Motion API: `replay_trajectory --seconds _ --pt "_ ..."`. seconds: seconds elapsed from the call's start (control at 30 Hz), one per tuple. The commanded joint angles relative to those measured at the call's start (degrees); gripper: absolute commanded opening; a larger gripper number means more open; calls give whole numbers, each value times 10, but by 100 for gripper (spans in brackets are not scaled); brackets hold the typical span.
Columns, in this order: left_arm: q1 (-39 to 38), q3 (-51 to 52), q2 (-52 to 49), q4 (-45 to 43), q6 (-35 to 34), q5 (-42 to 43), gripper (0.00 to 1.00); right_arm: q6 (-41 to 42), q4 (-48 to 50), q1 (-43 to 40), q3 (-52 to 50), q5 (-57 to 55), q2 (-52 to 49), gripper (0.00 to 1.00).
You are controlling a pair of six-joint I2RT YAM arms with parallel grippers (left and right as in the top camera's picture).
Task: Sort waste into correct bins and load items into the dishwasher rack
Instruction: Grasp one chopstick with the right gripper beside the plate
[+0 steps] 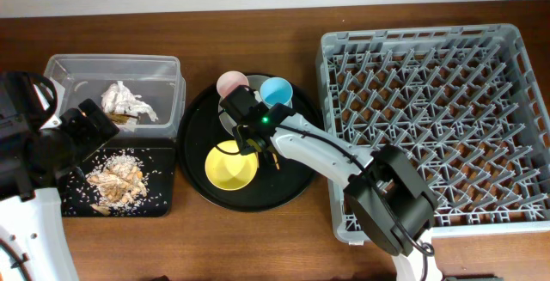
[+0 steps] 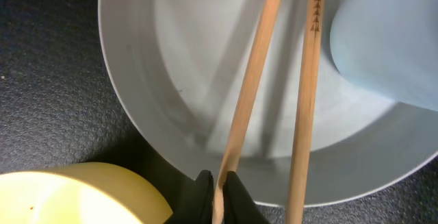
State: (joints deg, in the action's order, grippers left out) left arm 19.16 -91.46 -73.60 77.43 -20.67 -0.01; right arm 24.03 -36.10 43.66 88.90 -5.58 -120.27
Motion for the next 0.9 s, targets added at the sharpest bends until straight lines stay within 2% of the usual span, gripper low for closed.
replay_trajectory --seconds 0.0,0.13,0.17,0.27,0.73,0.87 --pt "2 -5 1 1 -5 0 99 3 -12 2 3 -10 39 6" --pt "2 -5 1 1 -5 0 99 3 -16 2 3 -11 71 9" --pt "2 -5 1 1 -5 0 99 3 -16 2 3 -12 70 19" --pt "2 -5 1 1 -5 0 99 3 -11 2 2 -12 47 26" --pt "2 -5 1 1 -5 0 99 5 18 2 1 -11 -29 26" --pt "2 -5 1 1 -5 0 99 5 19 2 1 -11 -29 22"
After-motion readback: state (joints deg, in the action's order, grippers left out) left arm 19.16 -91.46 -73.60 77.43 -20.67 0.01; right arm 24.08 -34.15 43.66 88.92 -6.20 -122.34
